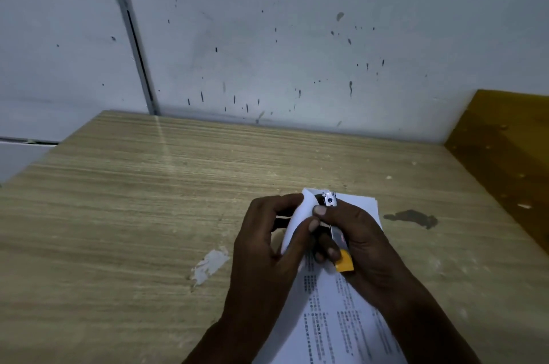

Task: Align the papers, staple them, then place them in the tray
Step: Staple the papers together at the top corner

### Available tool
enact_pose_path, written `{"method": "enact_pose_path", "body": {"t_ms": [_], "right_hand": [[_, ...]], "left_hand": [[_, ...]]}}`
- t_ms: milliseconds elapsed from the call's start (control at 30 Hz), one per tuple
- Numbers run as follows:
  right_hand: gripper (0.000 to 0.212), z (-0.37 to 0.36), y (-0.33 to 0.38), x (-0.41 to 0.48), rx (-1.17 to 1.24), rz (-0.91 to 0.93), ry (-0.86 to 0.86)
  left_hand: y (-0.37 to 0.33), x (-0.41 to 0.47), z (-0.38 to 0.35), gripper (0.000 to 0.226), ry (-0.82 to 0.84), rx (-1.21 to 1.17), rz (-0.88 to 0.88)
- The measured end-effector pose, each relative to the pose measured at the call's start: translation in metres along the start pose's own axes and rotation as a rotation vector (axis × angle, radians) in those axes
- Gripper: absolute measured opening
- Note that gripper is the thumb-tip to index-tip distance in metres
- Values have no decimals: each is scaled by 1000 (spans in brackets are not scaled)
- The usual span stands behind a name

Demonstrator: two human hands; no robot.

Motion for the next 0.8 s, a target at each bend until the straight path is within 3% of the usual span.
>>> {"method": "enact_pose_path", "body": {"t_ms": [67, 167, 300, 400, 533, 700, 800], "right_hand": [[15, 0, 1, 0, -33, 36, -52], [18, -1, 3, -1, -170, 103, -101], [10, 0, 3, -1, -407, 197, -187], [18, 0, 1, -1, -571, 292, -219], [37, -11, 1, -2, -661, 316, -176], [14, -15, 7, 9, -637, 340, -223], [11, -12, 7, 11, -591, 285, -189]], "left_hand": [[6, 1, -1, 36, 42, 52, 7], [18, 5, 0, 24, 62, 87, 59], [34, 10, 8, 24, 15, -269, 491], [35, 12, 9, 32, 23, -481, 659], [31, 13, 7, 36, 53, -534, 626], [27, 12, 5, 29, 52, -466, 505], [28, 13, 5, 29, 39, -437, 504]]}}
Point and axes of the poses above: each hand's wrist, its own x-axis towards the middle knuckle, its own z-axis out of the back of the hand, y = z × x, the point moved 3 cm from there along x, towards the middle knuckle, and after that the axes turned 2 degrees about -y, right-handed, at the moved point
